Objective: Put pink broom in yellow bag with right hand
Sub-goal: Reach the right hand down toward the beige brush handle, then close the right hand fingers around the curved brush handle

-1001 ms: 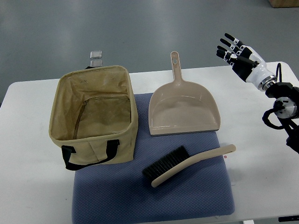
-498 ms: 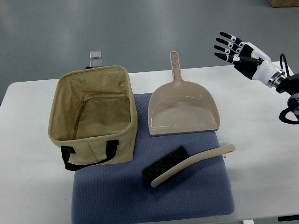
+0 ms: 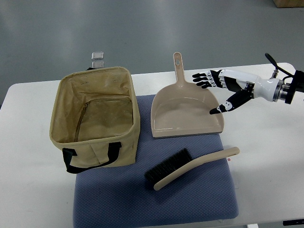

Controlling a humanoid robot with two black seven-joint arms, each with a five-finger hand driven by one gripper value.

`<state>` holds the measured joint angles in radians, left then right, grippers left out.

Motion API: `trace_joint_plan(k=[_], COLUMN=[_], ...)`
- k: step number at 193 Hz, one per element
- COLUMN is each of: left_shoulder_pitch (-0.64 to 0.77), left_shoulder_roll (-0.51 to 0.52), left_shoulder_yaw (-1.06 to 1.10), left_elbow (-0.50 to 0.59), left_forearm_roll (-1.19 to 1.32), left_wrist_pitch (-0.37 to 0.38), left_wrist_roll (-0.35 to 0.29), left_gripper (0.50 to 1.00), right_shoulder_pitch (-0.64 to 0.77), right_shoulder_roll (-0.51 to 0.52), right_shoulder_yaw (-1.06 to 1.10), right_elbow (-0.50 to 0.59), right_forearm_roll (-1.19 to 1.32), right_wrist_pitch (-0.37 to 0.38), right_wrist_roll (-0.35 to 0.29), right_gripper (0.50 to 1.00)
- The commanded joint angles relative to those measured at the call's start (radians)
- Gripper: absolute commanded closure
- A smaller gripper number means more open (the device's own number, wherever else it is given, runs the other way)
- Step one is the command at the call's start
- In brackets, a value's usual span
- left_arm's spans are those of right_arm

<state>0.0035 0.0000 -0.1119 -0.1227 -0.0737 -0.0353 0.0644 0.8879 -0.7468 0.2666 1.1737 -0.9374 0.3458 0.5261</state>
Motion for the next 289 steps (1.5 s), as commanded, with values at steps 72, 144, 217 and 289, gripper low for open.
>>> trace_joint_plan(k=[72, 144, 217, 289], left_shoulder_pitch=[0.0, 0.001, 0.001, 0.001], left_shoulder_roll=[0.0, 0.0, 0.0, 0.0], left_shoulder_yaw=[0.0, 0.0, 0.0, 0.0], left_elbow=[0.0, 0.0, 0.0, 0.0], left_forearm_roll=[0.0, 0.0, 0.0, 0.0], left_wrist_pitch=[0.0, 0.0, 0.0, 0.0], left_wrist_roll=[0.0, 0.0, 0.0, 0.0], left_gripper=[0.5, 0.5, 0.5, 0.5], right_shoulder_pitch=[0.017, 0.017, 0.014, 0.008], right_shoulder_roll=[-0.141, -0.149, -0.097, -0.071], right_shoulder_yaw=[-0.187, -0.276, -0.323, -0.331], right_elbow=[0.265, 0.293, 0.293, 0.29], right_forearm_roll=[-0.445, -0.548, -0.635, -0.698], right_wrist_pitch=[-0.226, -0.369, -0.427, -0.456], right_wrist_roll=[-0.029, -0.123, -0.173, -0.23], right_gripper=[0.599, 0.671, 0.701, 0.775])
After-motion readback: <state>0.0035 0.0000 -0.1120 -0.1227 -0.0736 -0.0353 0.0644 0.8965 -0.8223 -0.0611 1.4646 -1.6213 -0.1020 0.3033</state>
